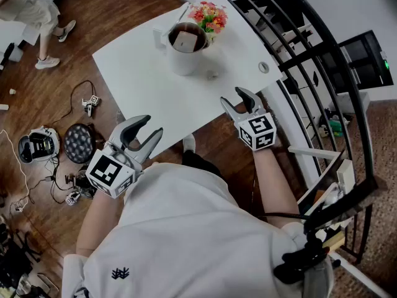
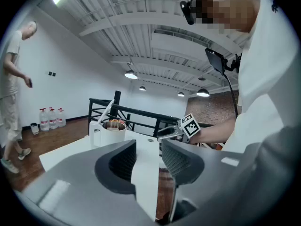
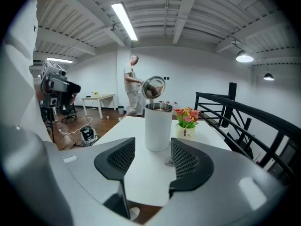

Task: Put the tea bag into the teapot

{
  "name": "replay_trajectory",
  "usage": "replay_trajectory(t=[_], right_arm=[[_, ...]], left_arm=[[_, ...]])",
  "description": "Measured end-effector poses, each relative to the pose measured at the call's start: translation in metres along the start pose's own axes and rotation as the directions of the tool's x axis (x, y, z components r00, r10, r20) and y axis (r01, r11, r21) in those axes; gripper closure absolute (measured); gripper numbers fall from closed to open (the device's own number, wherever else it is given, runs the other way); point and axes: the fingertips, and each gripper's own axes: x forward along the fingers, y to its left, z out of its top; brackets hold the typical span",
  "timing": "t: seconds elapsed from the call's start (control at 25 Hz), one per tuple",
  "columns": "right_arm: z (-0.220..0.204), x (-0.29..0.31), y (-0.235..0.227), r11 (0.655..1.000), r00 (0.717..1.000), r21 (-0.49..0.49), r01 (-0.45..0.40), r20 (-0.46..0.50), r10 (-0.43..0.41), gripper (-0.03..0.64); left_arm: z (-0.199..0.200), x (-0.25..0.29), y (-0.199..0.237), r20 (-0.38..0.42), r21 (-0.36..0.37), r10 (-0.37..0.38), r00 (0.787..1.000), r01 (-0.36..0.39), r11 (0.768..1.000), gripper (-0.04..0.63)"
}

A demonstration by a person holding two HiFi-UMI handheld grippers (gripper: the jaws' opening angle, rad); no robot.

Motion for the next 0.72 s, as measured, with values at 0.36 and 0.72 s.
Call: replay_trajectory(t=[0.36, 0.72], right_arm=[[-0.042, 0.102, -0.066, 0.998, 0.991, -0.020, -0.057, -0.118, 0.055, 0.391], [-0.104, 0.184, -0.088, 0.992, 0.960, -0.029, -0.123, -0.258, 0.112, 0.390]], left_arm=[[0.006, 0.016, 0.013, -0.058, -0.084, 0.132, 0.990, -0.137, 0.987, 0.451], [-0.001, 0.014, 0.027, -0.091, -0.119, 0.287, 0.953, -0.297, 0.947, 0.451]])
